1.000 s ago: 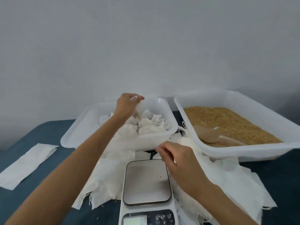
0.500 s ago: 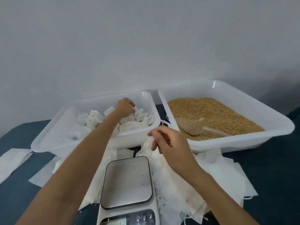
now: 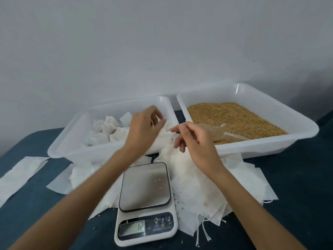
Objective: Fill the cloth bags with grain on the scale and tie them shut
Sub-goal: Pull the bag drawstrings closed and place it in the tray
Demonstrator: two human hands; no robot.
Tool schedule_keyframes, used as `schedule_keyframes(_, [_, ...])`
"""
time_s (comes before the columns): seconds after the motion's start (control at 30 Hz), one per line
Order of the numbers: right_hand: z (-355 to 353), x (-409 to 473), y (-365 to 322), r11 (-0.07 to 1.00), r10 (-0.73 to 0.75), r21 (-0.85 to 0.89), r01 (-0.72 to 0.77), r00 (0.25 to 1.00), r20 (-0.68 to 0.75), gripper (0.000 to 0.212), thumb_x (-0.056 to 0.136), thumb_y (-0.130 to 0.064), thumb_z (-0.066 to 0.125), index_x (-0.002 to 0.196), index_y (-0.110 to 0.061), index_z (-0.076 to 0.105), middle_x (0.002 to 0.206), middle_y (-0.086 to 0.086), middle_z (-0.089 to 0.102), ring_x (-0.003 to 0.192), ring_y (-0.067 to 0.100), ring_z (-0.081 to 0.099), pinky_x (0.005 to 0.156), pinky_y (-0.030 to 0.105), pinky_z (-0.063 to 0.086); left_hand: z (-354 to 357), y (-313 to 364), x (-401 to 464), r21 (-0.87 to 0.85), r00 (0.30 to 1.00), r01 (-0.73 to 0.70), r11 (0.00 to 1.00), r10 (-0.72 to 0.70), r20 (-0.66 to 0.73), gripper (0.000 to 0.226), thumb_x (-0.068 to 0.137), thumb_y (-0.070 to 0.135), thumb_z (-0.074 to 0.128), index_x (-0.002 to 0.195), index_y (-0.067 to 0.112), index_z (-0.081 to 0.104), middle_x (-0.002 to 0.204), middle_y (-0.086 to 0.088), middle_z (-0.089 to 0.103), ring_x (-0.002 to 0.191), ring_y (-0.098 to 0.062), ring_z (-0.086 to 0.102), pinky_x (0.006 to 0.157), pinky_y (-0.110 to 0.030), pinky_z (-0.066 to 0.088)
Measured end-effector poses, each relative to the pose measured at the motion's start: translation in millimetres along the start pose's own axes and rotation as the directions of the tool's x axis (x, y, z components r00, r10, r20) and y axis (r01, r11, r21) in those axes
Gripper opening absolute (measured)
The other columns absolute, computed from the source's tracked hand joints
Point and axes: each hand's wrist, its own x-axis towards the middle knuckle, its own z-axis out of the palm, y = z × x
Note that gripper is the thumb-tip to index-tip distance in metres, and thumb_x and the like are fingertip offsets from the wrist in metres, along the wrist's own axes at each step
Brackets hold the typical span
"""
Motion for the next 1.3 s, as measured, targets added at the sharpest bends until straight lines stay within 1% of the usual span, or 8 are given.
schedule_keyframes(0.27, [-1.1, -0.7, -1.7, 0.999, -0.018, 0.031, 0.018, 1.000, 0.013, 0.029, 0.108, -0.027, 0.047, 0.099, -0.010, 0.068, 0.068, 0.009, 0.067, 0.058, 0.020, 0.055, 0.063, 0.034, 0.049, 33.7, 38.1, -105.5, 0.215, 0.854, 0.094, 0.972, -0.190, 0.485, 0.046, 0.079, 0.060, 0.080, 0.103, 0.024, 0.065, 0.086, 0.010, 0.070, 0.084, -0.009, 0.063, 0.077, -0.030, 0.049])
schedule_keyframes(0.43, [-1.6, 0.7, -3.0, 0.999, -0.012, 0.041, 0.012, 1.000, 0.008, 0.029, 0.107, -0.029, 0.047, 0.099, -0.010, 0.069, 0.069, 0.010, 0.067, 0.059, 0.021, 0.055, 0.064, 0.037, 0.048, 40.0, 35.5, -94.8, 0.031, 0.835, 0.157, 0.987, -0.150, 0.530, 0.027, 0.083, 0.032, 0.085, 0.082, 0.028, 0.059, 0.082, 0.010, 0.064, 0.069, -0.004, 0.053, 0.071, -0.030, 0.042])
schedule_keyframes(0.67, [-2.8, 1.4, -3.3, 0.999, -0.027, 0.032, 0.027, 1.000, -0.006, 0.031, 0.108, -0.027, 0.045, 0.100, -0.007, 0.068, 0.068, 0.011, 0.067, 0.058, 0.021, 0.055, 0.064, 0.039, 0.048, 39.9, 21.2, -90.1, -0.152, 0.927, 0.132, 0.980, -0.067, 0.370, 0.057, 0.099, 0.011, 0.067, 0.059, 0.023, 0.029, 0.057, 0.007, 0.026, 0.057, -0.014, 0.026, 0.056, -0.027, 0.024])
schedule_keyframes(0.83, [-2.3, -0.2, -3.1, 0.998, -0.059, 0.009, 0.059, 0.998, -0.007, 0.030, 0.107, -0.027, 0.047, 0.103, -0.007, 0.069, 0.081, 0.008, 0.071, 0.073, 0.020, 0.064, 0.075, 0.034, 0.054, 34.2, 9.9, -92.9, -0.237, 0.987, 0.052, 0.970, -0.015, 0.157, 0.029, 0.104, 0.010, 0.062, 0.081, 0.024, 0.073, 0.091, 0.012, 0.061, 0.078, -0.001, 0.053, 0.074, -0.020, 0.037])
schedule_keyframes(0.93, [-3.4, -1.1, -4.0, 1.000, -0.031, 0.002, 0.031, 0.999, 0.030, 0.026, 0.104, -0.031, 0.054, 0.113, -0.012, 0.070, 0.106, -0.003, 0.075, 0.103, 0.013, 0.069, 0.094, 0.025, 0.052, 18.2, -12.3, -89.3, -0.479, 0.981, 0.193, 0.856, -0.158, 0.112, 0.045, 0.104, 0.009, 0.061, 0.065, 0.030, 0.058, 0.064, 0.015, 0.052, 0.063, -0.003, 0.045, 0.064, -0.022, 0.037])
schedule_keyframes(1.03, [-2.1, -0.7, -1.3, 0.993, 0.108, -0.074, -0.097, 0.980, 0.166, 0.030, 0.097, -0.035, 0.063, 0.123, -0.019, 0.068, 0.117, -0.009, 0.072, 0.112, 0.008, 0.066, 0.098, 0.023, 0.050, 5.1, -33.7, -90.3, -0.697, 0.941, 0.312, 0.645, -0.310, 0.134, 0.025, 0.106, 0.015, 0.059, 0.089, 0.000, 0.068, 0.081, -0.015, 0.066, 0.079, -0.024, 0.060, 0.078, -0.042, 0.053])
schedule_keyframes(1.17, [6.3, -4.2, 4.3, 0.945, 0.320, -0.031, -0.326, 0.901, 0.293, 0.022, 0.093, -0.015, 0.070, 0.112, -0.004, 0.071, 0.104, 0.014, 0.075, 0.087, 0.023, 0.072, 0.085, 0.034, 0.060, -3.1, -43.5, -93.9, -0.809, 0.889, 0.380, 0.448, -0.419, 0.186, 0.021, 0.106, 0.013, 0.057, 0.111, 0.003, 0.075, 0.106, -0.017, 0.077, 0.097, -0.029, 0.074, 0.088, -0.040, 0.062])
schedule_keyframes(1.3, [7.7, -6.5, 5.3, 0.942, 0.303, 0.076, -0.326, 0.927, 0.220, 0.008, 0.093, -0.005, 0.068, 0.086, -0.003, 0.069, 0.071, 0.007, 0.070, 0.063, 0.017, 0.066, 0.068, 0.028, 0.058, -2.6, -41.5, -95.2, -0.725, 0.903, 0.327, 0.607, -0.428, 0.050, 0.010, 0.102, 0.013, 0.066, 0.108, 0.014, 0.073, 0.099, -0.008, 0.075, 0.087, -0.018, 0.069, 0.077, -0.033, 0.059])
